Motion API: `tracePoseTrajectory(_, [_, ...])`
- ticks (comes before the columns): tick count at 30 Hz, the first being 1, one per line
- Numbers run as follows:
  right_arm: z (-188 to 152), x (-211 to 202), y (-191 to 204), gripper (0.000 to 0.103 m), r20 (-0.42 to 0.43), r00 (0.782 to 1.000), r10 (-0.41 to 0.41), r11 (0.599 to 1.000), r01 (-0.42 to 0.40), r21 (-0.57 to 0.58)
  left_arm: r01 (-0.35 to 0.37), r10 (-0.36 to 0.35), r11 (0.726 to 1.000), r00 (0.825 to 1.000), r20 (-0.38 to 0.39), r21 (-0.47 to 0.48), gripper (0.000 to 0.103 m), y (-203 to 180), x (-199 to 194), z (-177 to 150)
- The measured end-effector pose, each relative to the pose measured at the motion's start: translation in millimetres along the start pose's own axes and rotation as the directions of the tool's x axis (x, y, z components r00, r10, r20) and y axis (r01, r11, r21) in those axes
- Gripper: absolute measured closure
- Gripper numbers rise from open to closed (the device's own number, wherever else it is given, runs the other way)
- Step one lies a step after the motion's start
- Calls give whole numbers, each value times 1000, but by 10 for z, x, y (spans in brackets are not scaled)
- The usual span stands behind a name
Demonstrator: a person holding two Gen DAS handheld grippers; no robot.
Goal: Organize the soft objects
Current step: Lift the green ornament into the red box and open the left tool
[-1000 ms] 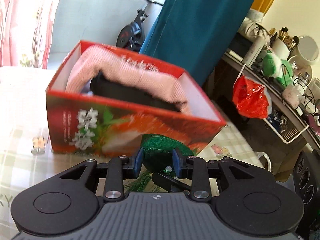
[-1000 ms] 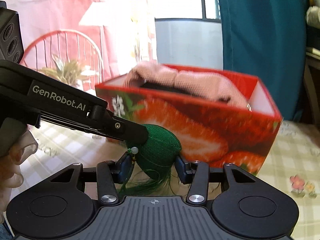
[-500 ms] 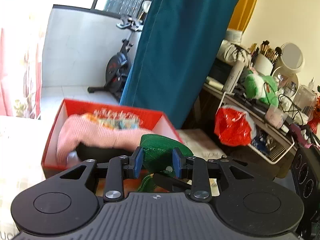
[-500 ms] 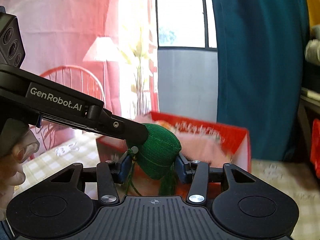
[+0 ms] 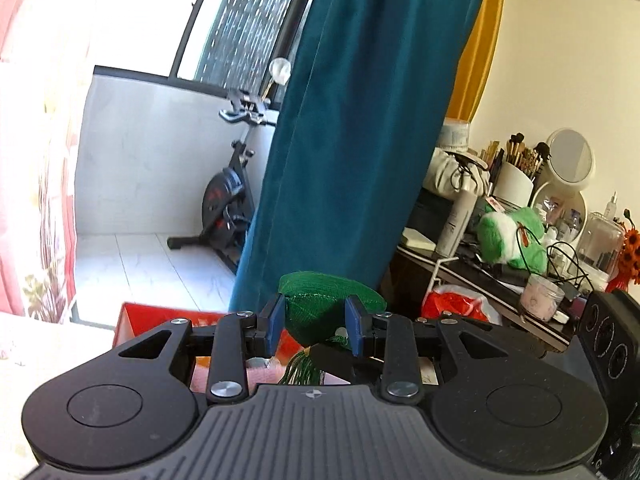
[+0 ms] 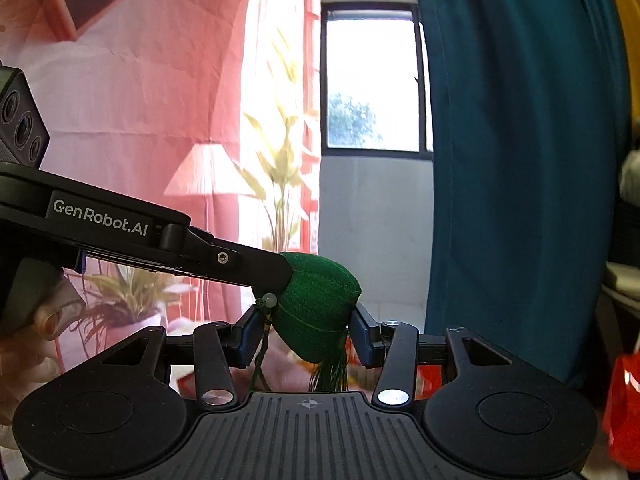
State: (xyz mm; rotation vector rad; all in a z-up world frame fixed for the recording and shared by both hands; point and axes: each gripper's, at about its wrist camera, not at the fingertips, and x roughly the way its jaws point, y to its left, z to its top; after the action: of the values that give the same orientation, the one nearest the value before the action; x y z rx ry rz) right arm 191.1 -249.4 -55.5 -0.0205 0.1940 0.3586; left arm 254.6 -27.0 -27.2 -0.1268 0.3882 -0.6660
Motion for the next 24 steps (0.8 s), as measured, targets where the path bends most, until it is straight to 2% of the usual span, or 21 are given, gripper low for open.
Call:
tracePoseTrajectory(3, [83, 110, -21, 60, 5, 1000, 2, 1000, -1, -19, -17, 17, 1000, 1000, 4, 19, 69, 18, 71, 33])
tracePoseTrajectory(7, [38, 276, -56, 60, -19, 1000, -9, 999, 8, -36, -29, 30, 1000, 999, -30, 9, 68, 92, 254, -40])
tracePoseTrajectory(14, [-379, 630, -72, 60, -131, 990, -55, 998, 55, -5, -34, 25, 997, 989, -148, -63, 68, 289, 684, -359])
tracePoseTrajectory(20, [-677, 906, -132, 60, -244, 969, -47, 994, 69, 81, -69, 53, 996, 967, -250, -53, 68, 394, 1012, -535])
tracePoseTrajectory(24, [-815, 1106, -197, 60, -324, 945, -40, 985, 91, 145, -91, 54, 991, 948, -315, -103, 68, 565, 1204, -592])
